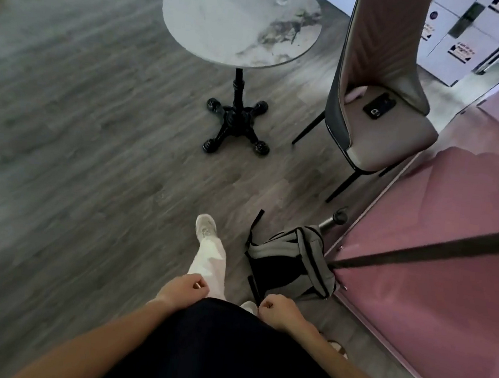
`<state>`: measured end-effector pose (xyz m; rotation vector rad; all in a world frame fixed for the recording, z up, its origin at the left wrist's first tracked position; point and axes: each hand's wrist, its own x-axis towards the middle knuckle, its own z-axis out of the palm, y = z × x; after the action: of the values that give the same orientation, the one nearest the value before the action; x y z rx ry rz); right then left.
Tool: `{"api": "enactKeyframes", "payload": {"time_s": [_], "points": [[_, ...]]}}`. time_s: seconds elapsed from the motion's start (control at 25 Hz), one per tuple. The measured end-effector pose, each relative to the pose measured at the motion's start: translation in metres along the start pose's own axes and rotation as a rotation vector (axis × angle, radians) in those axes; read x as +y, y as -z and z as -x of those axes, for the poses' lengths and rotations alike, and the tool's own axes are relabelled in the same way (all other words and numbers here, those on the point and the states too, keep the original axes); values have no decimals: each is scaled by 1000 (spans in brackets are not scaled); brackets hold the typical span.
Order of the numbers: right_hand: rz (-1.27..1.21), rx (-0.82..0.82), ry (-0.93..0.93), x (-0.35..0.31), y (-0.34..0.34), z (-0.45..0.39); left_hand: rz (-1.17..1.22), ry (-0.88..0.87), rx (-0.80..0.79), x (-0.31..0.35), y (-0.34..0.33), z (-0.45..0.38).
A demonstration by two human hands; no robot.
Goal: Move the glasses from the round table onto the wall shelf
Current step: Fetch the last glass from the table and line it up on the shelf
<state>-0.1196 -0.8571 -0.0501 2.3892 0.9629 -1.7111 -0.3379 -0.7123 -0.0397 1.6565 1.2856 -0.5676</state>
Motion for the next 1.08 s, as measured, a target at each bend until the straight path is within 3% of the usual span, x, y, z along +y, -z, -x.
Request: {"api": "enactKeyframes", "payload": {"time_s": [0.16, 0.28, 0.44, 0.68, 0.84, 0.96, 1.08], "points": [[8, -22, -13, -25, 43, -36, 33, -26, 67, 34, 50, -49], [79, -90, -25, -65, 85, -79, 41, -48, 9, 54, 109, -103], [69, 64, -62, -132, 156, -124, 1, -67, -14, 70, 197, -159], [34, 381, 41, -250, 247, -165, 89, -59, -16, 86, 288, -213], [-109, 321, 2, -279, 290, -199, 174, -103, -15, 117, 325, -246], [-100, 235, 31, -299, 323, -230, 218, -128, 71, 159, 370, -278], [-130, 376, 198, -327, 384, -261, 237, -223, 144, 211, 417, -314]]}}
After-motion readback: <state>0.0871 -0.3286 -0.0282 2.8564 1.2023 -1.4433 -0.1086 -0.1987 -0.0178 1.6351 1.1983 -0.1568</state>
